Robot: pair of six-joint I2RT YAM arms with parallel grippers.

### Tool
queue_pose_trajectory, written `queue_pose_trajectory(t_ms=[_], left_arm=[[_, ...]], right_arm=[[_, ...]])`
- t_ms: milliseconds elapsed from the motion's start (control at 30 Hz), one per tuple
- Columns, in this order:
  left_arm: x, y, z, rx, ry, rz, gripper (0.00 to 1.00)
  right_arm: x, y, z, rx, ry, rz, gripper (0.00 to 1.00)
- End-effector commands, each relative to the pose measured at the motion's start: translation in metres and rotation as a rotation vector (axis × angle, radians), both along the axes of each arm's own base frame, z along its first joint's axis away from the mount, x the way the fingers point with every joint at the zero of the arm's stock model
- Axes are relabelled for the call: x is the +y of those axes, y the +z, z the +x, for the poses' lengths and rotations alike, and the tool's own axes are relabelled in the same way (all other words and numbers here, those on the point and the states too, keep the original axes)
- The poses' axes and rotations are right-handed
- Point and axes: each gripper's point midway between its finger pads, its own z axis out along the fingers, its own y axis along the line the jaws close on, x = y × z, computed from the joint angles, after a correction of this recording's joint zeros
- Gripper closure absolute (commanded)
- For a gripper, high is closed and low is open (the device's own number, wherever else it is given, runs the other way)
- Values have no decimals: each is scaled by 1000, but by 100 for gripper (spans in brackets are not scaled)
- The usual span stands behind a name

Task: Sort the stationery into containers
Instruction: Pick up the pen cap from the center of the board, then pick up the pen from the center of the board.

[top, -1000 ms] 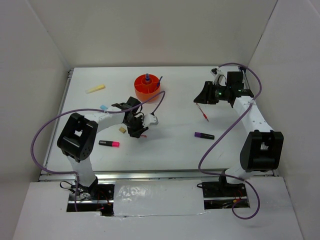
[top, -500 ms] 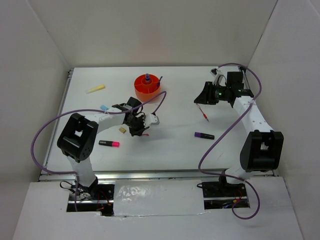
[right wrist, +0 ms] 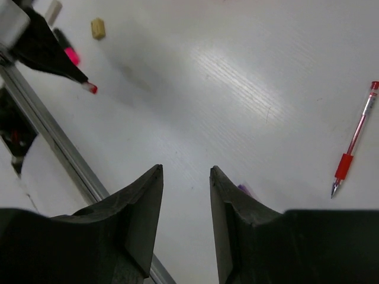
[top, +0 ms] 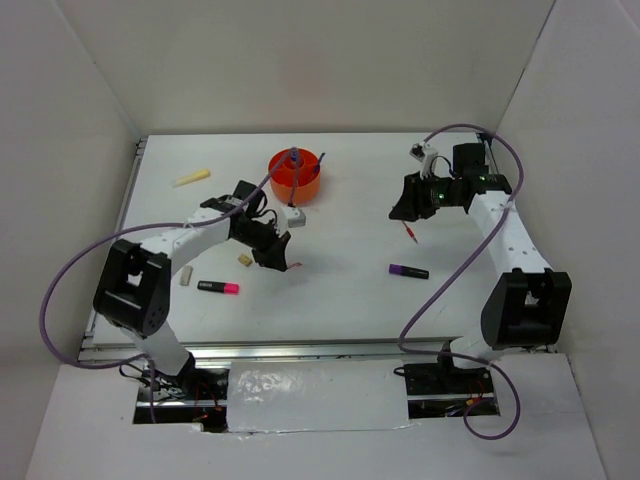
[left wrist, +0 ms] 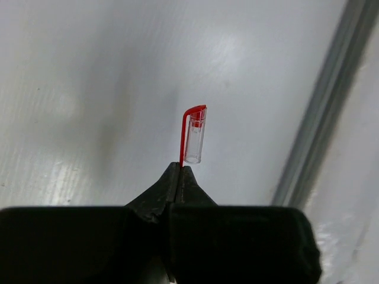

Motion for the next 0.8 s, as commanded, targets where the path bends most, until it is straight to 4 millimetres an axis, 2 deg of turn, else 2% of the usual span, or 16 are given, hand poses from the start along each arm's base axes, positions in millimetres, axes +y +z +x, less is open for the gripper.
queue_pose_trajectory(t_ms=[0, 100, 133, 167, 200, 233, 300, 367, 467, 500, 567, 633, 667, 767], left_arm=[[-31, 71, -17, 50, 19, -237, 100], [-38, 99, -26, 74, 58, -335, 100], [-44, 111, -23, 65, 80, -383, 100], [-45, 120, -26, 48, 95, -410, 100], [-49, 130, -20, 38, 151, -436, 100], [-51, 132, -22, 32, 162, -440, 100], [-55, 147, -24, 7, 187, -463, 100], [-54, 157, -16, -53, 254, -455, 100], [-53, 159, -2, -105, 354, -389, 100], [-55, 158, -1, -109, 374, -372, 100], [-49, 151, 12, -160, 463, -296, 100], [-52, 149, 14, -182, 476, -255, 100], [-48, 144, 19, -203, 518, -208, 100], [-54, 146, 18, -225, 533, -188, 100]], right_arm=[[12, 34, -33, -141, 205, -64, 54], [29, 37, -52, -105, 267, 1, 50], [39, 44, -59, -95, 293, 68, 49], [46, 43, -66, -61, 306, 116, 48], [54, 48, -67, -25, 287, 176, 48], [63, 57, -73, -4, 308, 248, 47], [77, 64, -77, 70, 310, 347, 46], [91, 74, -79, 133, 305, 434, 45], [101, 85, -68, 167, 236, 492, 42], [107, 86, -66, 179, 214, 497, 37], [110, 85, -51, 196, 115, 495, 37], [117, 83, -45, 224, 87, 493, 37], [119, 83, -43, 253, 63, 498, 37], [125, 78, -33, 279, 4, 495, 36]])
